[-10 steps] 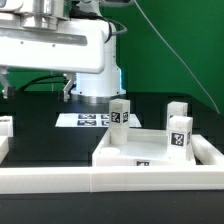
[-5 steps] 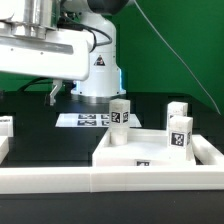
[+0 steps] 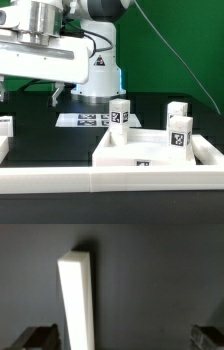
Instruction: Assemble square table
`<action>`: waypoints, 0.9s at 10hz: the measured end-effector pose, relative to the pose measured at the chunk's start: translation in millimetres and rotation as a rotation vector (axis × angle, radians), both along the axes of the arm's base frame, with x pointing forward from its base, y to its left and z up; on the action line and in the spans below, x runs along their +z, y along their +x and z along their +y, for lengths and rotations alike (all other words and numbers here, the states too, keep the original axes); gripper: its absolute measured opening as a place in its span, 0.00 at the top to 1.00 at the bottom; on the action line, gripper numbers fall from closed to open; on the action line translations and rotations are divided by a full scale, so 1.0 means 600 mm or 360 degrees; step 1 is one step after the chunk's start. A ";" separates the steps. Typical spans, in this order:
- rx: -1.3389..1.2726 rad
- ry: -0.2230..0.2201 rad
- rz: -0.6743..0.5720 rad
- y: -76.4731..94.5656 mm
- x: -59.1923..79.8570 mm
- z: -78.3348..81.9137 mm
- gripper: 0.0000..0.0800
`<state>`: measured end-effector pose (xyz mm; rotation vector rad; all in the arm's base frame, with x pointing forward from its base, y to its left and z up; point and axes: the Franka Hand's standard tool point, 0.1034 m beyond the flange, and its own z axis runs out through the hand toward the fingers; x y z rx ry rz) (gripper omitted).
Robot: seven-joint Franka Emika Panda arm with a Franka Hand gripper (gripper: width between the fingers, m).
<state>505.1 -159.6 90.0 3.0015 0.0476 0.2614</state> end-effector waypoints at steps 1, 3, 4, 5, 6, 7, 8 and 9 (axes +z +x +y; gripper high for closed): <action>0.0040 -0.0006 0.0014 -0.012 -0.003 -0.002 0.19; 0.0245 -0.0029 0.0066 -0.041 -0.004 -0.024 0.19; 0.0353 -0.0044 0.0088 -0.048 -0.003 -0.038 0.19; 0.0427 -0.0035 0.0119 -0.062 -0.003 -0.051 0.19; 0.0487 -0.0032 0.0140 -0.070 -0.004 -0.058 0.19; 0.0480 -0.0033 0.0143 -0.078 -0.007 -0.059 0.19; 0.0473 -0.0027 0.0151 -0.088 -0.010 -0.059 0.19; 0.0471 -0.0025 0.0154 -0.091 -0.011 -0.059 0.19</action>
Offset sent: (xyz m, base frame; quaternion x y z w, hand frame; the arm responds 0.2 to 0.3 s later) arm -0.0175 -0.0076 -0.0032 0.0695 -0.0065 -0.1759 0.9819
